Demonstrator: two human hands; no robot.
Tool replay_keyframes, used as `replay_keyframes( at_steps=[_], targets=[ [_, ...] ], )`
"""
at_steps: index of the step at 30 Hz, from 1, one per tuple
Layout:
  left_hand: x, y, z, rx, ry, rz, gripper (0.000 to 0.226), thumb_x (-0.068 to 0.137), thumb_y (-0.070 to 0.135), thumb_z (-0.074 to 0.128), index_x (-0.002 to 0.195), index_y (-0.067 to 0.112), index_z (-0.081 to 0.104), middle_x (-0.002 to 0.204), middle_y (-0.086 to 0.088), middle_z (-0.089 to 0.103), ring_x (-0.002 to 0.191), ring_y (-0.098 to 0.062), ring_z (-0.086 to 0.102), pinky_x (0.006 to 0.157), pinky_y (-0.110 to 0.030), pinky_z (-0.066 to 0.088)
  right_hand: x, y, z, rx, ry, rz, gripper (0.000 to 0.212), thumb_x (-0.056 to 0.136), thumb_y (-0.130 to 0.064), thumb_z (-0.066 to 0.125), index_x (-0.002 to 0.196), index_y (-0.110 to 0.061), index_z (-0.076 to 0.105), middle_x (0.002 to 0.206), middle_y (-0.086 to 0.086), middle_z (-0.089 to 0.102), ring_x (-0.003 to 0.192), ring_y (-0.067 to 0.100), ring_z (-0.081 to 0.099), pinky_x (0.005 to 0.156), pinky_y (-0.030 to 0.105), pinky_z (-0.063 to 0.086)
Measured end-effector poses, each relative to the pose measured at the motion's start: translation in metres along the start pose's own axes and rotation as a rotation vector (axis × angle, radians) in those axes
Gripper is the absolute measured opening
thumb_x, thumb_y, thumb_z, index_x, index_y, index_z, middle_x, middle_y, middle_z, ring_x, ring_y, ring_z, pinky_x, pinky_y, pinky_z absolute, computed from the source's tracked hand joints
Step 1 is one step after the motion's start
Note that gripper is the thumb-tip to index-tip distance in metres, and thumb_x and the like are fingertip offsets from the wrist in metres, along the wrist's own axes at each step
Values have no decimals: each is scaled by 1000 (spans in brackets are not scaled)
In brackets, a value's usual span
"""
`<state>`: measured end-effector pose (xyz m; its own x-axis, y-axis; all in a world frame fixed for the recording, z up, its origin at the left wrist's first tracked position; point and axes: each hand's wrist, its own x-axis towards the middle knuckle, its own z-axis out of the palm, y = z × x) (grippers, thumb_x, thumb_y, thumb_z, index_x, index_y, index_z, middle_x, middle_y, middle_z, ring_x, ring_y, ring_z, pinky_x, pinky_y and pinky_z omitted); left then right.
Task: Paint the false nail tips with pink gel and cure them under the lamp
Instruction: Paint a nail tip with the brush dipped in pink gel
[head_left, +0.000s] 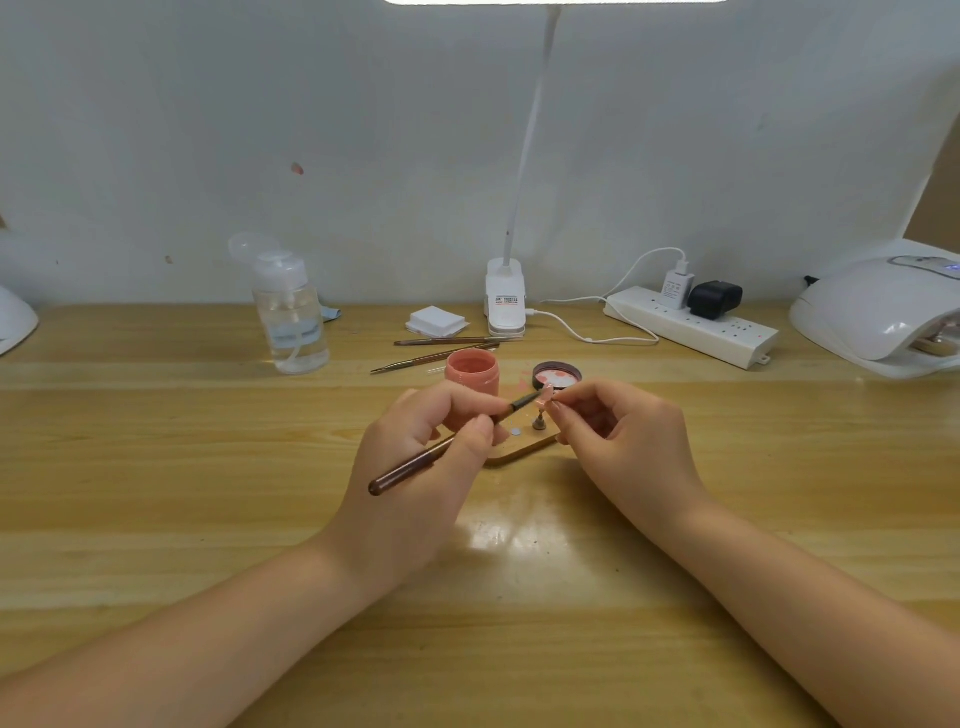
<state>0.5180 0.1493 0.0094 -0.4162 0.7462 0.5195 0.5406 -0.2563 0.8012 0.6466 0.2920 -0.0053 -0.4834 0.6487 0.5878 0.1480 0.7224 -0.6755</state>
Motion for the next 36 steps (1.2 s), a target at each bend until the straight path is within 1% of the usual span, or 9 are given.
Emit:
replay_keyframes(
  at_steps=[2,8,13,18,23,26,29,32,36],
  targets=[
    [1,0,2,36,1,-6,20,88,29,55,101,30,70,93,11,73,102,-14,62,88,-36,49,0,-1,1,2,-5,-11,6,83,-8,72,89,-10,74,72,-4,70,66,7,65,67,32,55],
    [-1,-1,-1,-2,2,6,18,80,37,52,84,32,69,82,8,72,92,-13,63,79,-21,45,-1,-1,-1,21,-8,6,6,84,-9,70,88,-13,72,73,-9,70,68,3,66,68,27,55],
    [0,0,3,-35,12,-15,18,88,26,54,98,27,69,92,9,74,100,-15,65,88,-36,52,-1,-1,0,37,-12,18,6,84,-9,71,88,-13,72,75,-5,71,68,7,67,70,33,56],
    [-1,0,-1,-40,20,-9,17,85,22,53,86,29,69,82,8,73,95,-18,64,88,-45,49,-1,-1,0,47,-17,18,8,84,-8,70,88,-15,72,74,-7,70,68,5,67,70,30,56],
    [0,2,2,-15,16,-11,17,88,26,54,96,30,69,90,11,73,103,-19,63,89,-40,49,-1,-1,0,25,-22,-6,7,84,-8,71,87,-14,72,72,-8,69,67,6,65,66,31,54],
    [0,1,1,14,-9,0,15,83,30,55,87,31,69,83,12,72,93,-13,63,82,-31,46,-1,-2,0,24,-15,-9,9,84,-8,71,86,-17,71,71,-11,68,66,5,65,65,31,53],
    [-1,0,0,-39,27,11,14,84,28,54,87,29,67,82,9,72,91,-15,65,80,-24,49,-1,-1,0,23,-9,-4,8,84,-8,71,87,-16,72,71,-11,68,66,6,64,65,32,53],
    [0,0,2,-52,19,-3,17,87,23,54,95,27,69,88,8,73,96,-16,66,81,-25,51,-2,-1,0,6,-12,-23,7,84,-8,71,87,-14,72,72,-9,69,67,7,64,64,32,52],
    [0,0,0,-29,-4,13,14,82,26,55,86,27,69,80,9,72,87,-12,65,76,-20,47,-2,-2,-1,3,-19,-39,7,84,-8,71,87,-15,72,71,-10,68,67,7,64,63,30,52]
  ],
)
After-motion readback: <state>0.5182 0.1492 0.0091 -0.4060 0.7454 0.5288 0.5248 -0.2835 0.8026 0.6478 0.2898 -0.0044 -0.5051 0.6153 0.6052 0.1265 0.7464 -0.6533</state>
